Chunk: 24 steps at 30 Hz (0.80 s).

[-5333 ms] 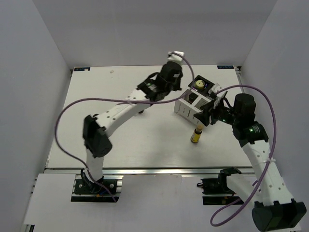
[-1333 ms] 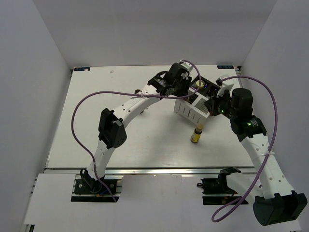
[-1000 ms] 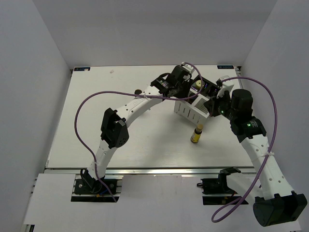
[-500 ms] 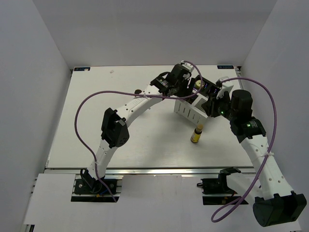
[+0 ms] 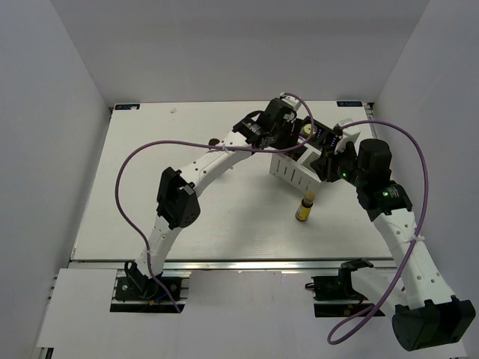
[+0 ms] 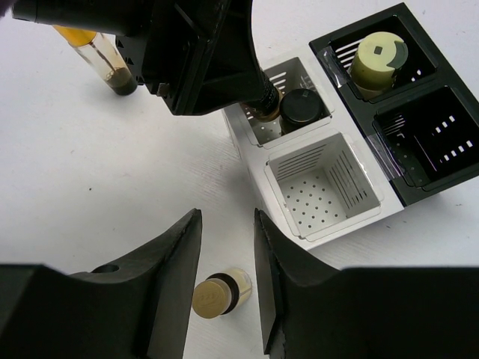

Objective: Organize the condiment bottles

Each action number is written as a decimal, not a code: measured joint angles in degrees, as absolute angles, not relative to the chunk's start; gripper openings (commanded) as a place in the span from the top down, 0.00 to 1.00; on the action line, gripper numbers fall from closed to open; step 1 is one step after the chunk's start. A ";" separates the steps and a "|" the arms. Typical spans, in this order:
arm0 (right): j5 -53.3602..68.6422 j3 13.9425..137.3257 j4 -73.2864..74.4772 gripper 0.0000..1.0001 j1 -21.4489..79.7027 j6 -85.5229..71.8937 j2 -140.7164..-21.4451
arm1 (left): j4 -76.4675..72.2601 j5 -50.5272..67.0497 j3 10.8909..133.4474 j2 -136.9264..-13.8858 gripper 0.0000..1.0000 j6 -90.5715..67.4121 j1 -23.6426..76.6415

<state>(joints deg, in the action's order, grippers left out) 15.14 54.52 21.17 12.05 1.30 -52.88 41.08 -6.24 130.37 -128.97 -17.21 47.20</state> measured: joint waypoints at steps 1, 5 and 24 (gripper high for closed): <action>15.14 54.52 21.17 0.60 12.05 1.37 -52.88 | 41.04 -6.00 130.37 -128.92 0.28 -17.52 47.20; 15.14 54.52 21.17 0.60 12.05 1.50 -52.88 | 39.99 -5.15 130.37 -128.73 0.27 -19.00 47.20; 17.26 54.52 21.80 0.31 11.99 4.36 -52.23 | 34.92 -9.87 130.52 -127.15 0.17 -21.76 47.16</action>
<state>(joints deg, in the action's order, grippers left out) 17.26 54.52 21.80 11.99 4.36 -52.23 34.92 -9.87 130.52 -127.15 -21.76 47.16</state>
